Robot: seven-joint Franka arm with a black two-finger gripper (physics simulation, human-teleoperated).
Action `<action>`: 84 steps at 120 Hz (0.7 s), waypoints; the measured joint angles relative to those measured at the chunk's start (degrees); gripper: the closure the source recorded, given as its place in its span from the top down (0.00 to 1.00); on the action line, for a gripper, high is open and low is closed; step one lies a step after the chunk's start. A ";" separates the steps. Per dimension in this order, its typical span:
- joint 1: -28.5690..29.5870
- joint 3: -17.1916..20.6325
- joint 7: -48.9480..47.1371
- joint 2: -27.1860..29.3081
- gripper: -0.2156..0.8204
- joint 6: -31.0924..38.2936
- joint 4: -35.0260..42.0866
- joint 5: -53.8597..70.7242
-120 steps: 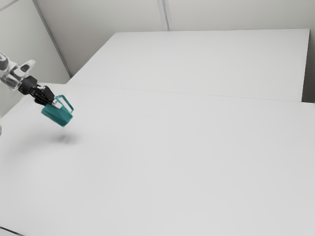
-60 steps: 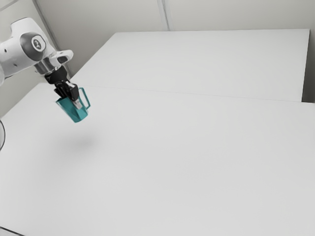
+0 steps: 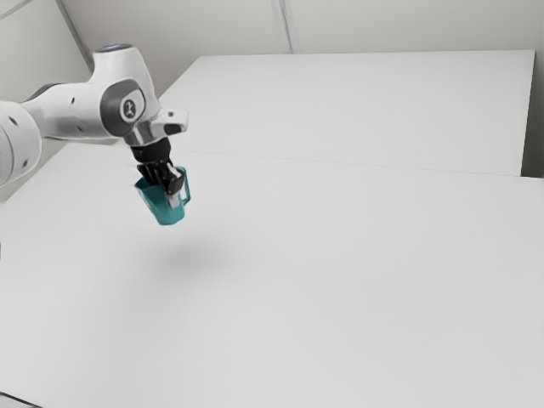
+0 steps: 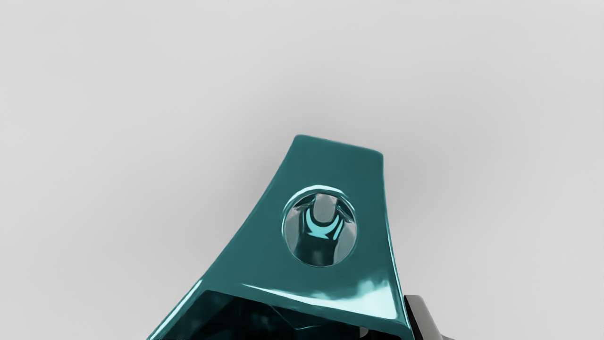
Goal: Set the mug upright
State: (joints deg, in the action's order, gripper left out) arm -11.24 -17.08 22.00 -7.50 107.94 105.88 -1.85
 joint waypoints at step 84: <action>-3.68 5.76 -20.01 4.12 0.04 9.66 12.75 6.01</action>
State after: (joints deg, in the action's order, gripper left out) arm -14.92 -11.32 1.99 -3.38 117.60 118.63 4.15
